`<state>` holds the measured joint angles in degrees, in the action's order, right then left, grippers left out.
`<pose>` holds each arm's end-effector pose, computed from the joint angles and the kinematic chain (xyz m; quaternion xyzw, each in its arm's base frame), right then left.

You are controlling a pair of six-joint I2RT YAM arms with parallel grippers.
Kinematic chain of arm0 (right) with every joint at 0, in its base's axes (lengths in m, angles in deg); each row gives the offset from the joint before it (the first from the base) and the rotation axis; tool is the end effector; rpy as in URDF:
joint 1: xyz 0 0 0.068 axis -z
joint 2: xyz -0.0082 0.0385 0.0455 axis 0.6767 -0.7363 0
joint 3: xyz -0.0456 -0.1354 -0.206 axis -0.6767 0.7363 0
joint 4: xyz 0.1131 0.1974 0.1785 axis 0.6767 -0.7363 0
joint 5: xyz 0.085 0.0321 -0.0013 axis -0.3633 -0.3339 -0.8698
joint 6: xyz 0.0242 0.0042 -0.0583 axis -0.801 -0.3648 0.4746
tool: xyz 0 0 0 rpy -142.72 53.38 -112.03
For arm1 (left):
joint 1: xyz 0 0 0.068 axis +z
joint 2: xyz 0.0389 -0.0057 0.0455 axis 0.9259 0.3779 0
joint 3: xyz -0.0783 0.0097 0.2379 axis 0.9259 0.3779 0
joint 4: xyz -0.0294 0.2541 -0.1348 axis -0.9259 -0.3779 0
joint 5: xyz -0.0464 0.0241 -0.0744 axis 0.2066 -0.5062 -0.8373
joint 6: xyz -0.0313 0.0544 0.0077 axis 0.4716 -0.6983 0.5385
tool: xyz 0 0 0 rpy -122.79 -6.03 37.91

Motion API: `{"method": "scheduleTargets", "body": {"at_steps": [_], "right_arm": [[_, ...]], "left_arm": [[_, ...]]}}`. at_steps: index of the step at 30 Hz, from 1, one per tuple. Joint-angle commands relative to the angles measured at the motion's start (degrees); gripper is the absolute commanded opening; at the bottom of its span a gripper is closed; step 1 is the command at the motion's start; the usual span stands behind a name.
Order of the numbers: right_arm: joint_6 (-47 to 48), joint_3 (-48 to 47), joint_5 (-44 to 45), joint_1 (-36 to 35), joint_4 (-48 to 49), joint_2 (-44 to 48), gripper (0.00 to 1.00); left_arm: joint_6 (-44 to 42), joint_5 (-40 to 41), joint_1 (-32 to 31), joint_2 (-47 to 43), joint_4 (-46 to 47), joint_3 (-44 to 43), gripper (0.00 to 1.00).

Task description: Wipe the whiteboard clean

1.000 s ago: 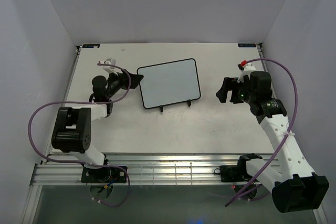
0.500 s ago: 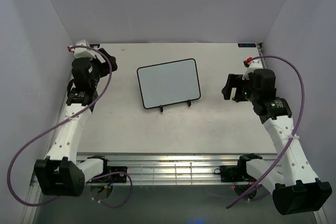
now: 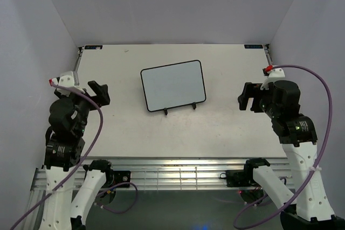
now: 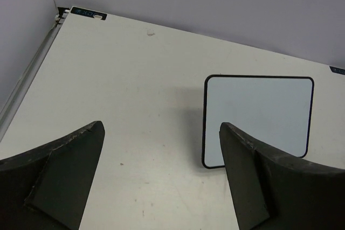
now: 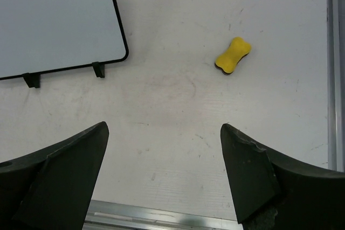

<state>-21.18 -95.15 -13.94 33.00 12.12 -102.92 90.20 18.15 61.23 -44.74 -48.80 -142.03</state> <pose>0.1946 0.0312 0.3769 -0.0191 0.8441 0.0574 0.5327 0.1742 -0.0131 0.3994 -0.0942 0.7534 -0.0612 0.6479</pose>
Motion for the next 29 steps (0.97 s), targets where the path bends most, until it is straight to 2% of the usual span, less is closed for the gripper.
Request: {"method": "scheduleTargets", "body": {"at_steps": [1, 3, 7, 14, 29], "right_arm": [[0.9, -0.9, 1.9, -0.5, -3.3, 2.5, 0.90], [0.9, -1.5, 1.9, -0.6, -4.7, 3.2, 0.90], [0.9, -3.0, 2.5, -1.0, -7.4, 4.0, 0.90], [0.9, -4.2, 7.6, -2.2, -9.6, 6.2, 0.90], [1.4, -4.5, 7.6, -2.7, -9.0, 6.0, 0.90]], "left_arm": [[-2.4, -0.5, -0.5, -4.7, -8.4, -0.1, 0.98], [-2.2, -0.8, -0.5, -7.3, -11.0, -0.6, 0.98], [-2.6, 0.1, -1.5, -6.7, -15.3, -4.2, 0.98], [-3.2, 5.0, -4.9, -7.1, -16.4, -5.6, 0.98], [-2.0, 8.3, -5.4, -5.9, -15.9, -7.3, 0.98]]}}
